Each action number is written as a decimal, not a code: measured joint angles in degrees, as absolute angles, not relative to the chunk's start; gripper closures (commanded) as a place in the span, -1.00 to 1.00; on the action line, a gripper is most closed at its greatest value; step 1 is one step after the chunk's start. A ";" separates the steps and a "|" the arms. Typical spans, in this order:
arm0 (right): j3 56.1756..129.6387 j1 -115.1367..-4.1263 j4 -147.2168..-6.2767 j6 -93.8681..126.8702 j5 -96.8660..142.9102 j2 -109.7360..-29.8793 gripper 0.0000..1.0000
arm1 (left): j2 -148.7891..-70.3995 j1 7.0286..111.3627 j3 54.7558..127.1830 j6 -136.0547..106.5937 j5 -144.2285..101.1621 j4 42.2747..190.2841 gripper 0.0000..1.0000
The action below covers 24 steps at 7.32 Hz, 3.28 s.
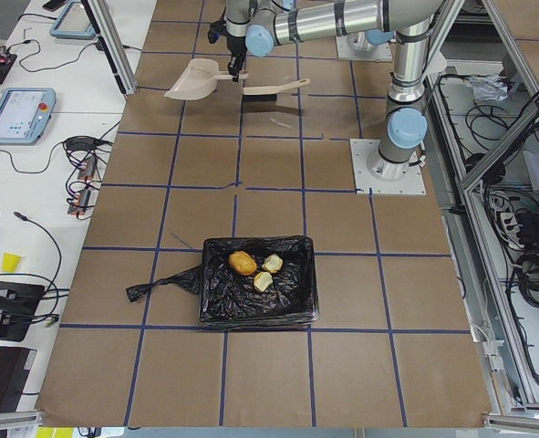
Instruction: Sweep and dump trash in nearest bin
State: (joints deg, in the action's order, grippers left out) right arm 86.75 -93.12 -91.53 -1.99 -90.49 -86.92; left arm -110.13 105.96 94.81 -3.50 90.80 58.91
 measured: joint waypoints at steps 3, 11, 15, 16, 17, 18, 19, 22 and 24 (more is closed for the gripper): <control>86.69 -93.05 -91.50 -2.02 -90.53 -86.92 -0.99 | -113.24 107.54 94.70 -8.67 86.93 55.89 0.80; 86.69 -92.95 -91.53 -2.09 -90.53 -86.93 -0.99 | -112.01 106.28 93.37 -14.83 87.15 58.53 -1.00; 86.66 -92.90 -91.49 -2.03 -90.51 -86.93 -0.99 | -100.96 96.88 92.55 -9.16 88.79 75.81 -1.00; 86.66 -92.90 -91.49 -2.04 -90.49 -86.92 -0.99 | -98.17 95.63 92.11 -6.78 90.44 79.42 -1.00; 86.66 -92.84 -91.49 -2.06 -90.51 -86.92 -0.99 | -96.12 94.77 91.11 -5.07 91.62 83.08 -1.00; 86.66 -92.83 -91.50 -2.06 -90.52 -86.99 -0.99 | -94.80 94.33 88.52 -4.33 92.17 87.61 -1.00; 86.67 -92.86 -91.49 -2.09 -90.51 -87.11 -0.99 | -94.48 93.84 85.45 -3.65 92.34 91.67 -1.00; 86.74 -93.00 -91.49 -2.11 -90.45 -87.34 -0.99 | -94.12 89.31 82.23 -1.60 91.75 95.60 -1.00; 86.75 -92.96 -91.53 -2.11 -90.50 -87.35 -0.99 | -94.04 88.55 84.45 -2.21 91.51 95.31 -1.00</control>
State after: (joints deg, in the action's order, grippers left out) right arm 86.75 -92.96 -91.53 -2.11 -90.50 -87.35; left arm -94.04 88.55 84.45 -2.21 91.51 95.31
